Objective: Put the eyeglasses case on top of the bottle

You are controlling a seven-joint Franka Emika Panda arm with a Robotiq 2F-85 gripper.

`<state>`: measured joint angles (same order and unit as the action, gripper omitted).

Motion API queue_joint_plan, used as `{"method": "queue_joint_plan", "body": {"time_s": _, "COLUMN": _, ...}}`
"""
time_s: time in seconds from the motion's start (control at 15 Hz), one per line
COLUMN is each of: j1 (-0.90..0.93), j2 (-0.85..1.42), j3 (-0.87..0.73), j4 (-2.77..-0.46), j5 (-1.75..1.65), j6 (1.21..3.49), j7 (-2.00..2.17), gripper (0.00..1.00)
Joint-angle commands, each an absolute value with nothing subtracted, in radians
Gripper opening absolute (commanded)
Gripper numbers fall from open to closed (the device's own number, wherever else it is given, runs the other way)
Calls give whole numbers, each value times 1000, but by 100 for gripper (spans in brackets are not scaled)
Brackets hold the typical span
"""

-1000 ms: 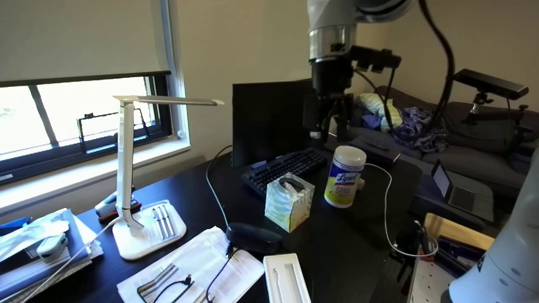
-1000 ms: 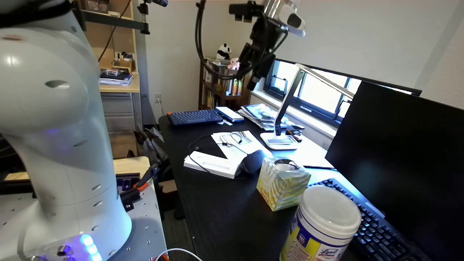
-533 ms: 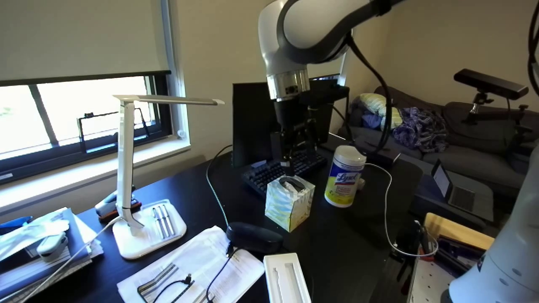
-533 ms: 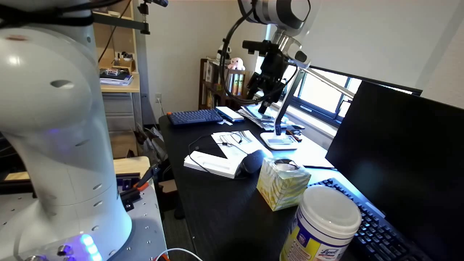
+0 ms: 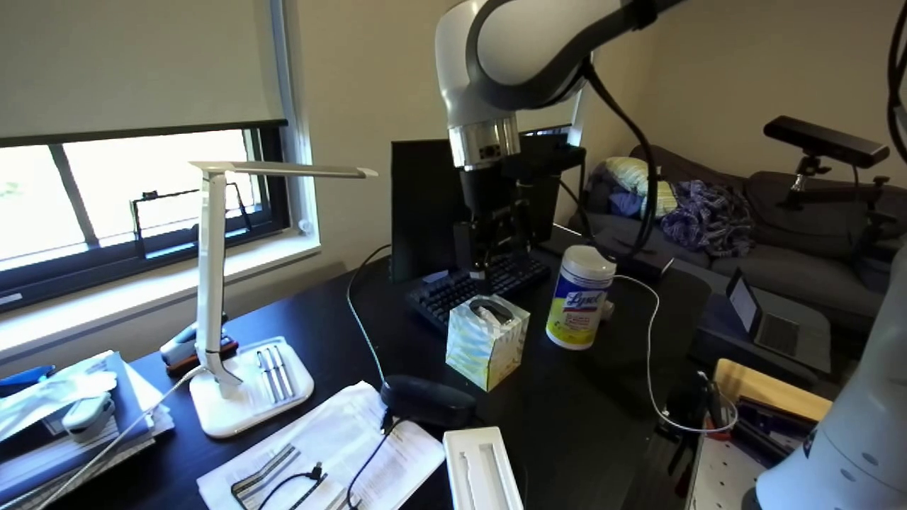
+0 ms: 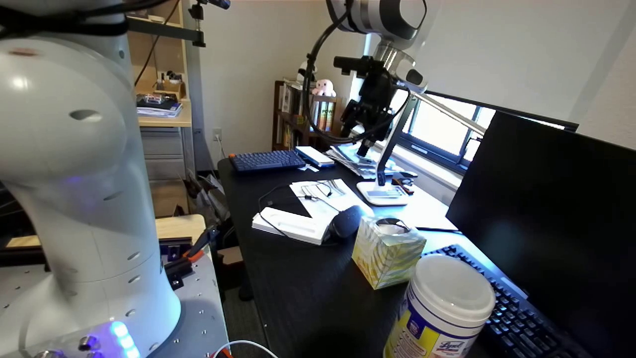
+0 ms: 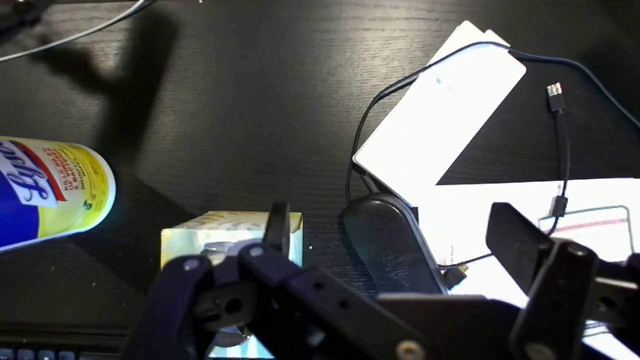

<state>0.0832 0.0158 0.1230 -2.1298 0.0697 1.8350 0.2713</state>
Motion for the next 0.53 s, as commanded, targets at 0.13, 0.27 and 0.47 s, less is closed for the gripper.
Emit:
{"method": "queue_joint_plan", "body": {"time_s": 0.13, "j1": 97, "j2": 176, "j3": 114, "j4": -2090, "j5": 43, "j6": 2027, "j7": 213, "gripper": 100}}
{"method": "queue_joint_plan", "body": {"time_s": 0.27, "j1": 103, "j2": 236, "j3": 115, "j4": -2077, "j5": 41, "j6": 2087, "j7": 189, "gripper": 100}}
{"method": "queue_joint_plan", "body": {"time_s": 0.47, "j1": 117, "j2": 322, "j3": 112, "j4": -2041, "j5": 26, "j6": 2121, "j7": 164, "gripper": 100}}
